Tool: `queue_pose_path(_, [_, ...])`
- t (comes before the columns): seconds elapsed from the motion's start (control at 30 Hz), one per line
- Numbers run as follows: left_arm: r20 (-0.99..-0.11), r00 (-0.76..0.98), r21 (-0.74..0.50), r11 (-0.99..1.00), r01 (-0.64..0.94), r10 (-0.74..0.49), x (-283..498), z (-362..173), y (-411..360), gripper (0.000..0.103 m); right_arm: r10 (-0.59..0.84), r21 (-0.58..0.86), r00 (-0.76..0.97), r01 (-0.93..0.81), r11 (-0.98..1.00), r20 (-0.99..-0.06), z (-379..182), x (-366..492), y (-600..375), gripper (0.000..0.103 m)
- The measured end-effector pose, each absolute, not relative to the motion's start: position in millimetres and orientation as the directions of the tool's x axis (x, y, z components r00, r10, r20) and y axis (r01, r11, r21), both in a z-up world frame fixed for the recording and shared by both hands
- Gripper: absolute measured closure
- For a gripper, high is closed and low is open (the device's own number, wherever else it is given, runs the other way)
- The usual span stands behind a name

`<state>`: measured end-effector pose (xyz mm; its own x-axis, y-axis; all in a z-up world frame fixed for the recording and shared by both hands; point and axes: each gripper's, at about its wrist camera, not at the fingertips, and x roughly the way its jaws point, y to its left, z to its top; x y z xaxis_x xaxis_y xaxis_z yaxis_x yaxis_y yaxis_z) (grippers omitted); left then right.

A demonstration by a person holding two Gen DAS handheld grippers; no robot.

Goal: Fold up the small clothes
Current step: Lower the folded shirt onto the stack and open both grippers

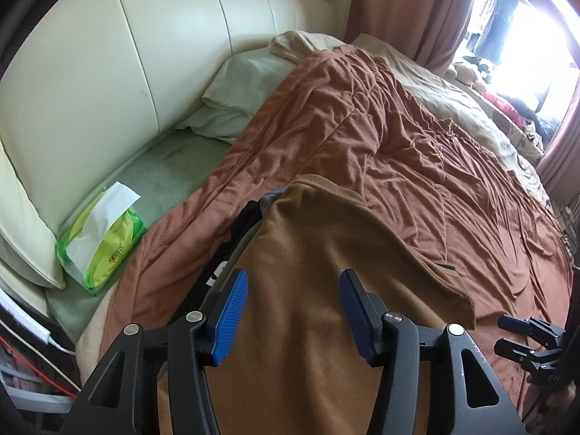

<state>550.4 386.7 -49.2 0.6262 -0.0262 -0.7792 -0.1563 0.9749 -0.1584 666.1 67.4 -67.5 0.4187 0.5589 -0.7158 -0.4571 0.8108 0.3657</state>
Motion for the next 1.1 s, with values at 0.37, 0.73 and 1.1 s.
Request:
queue_pose_path(0.37, [-0.711, 0.701, -0.194, 0.973, -0.125, -0.052, 471, -4, 349, 0.001, 0.516, 0.258, 0.477, -0.505, 0.824, -0.712, -8, 597, 35, 0.0])
queue_pose_path(0.73, [-0.66, 0.751, -0.163, 0.975, -0.151, 0.006, 391, 39, 291, 0.001, 0.523, 0.229, 0.52, -0.527, 0.819, -0.675, 35, 528, -12, 0.0])
queue_pose_path(1.1, [-0.612, 0.79, -0.151, 0.977, -0.149, 0.026, 328, 75, 238, 0.0, 0.531, 0.211, 0.579, -0.529, 0.822, -0.618, 65, 462, -73, 0.0])
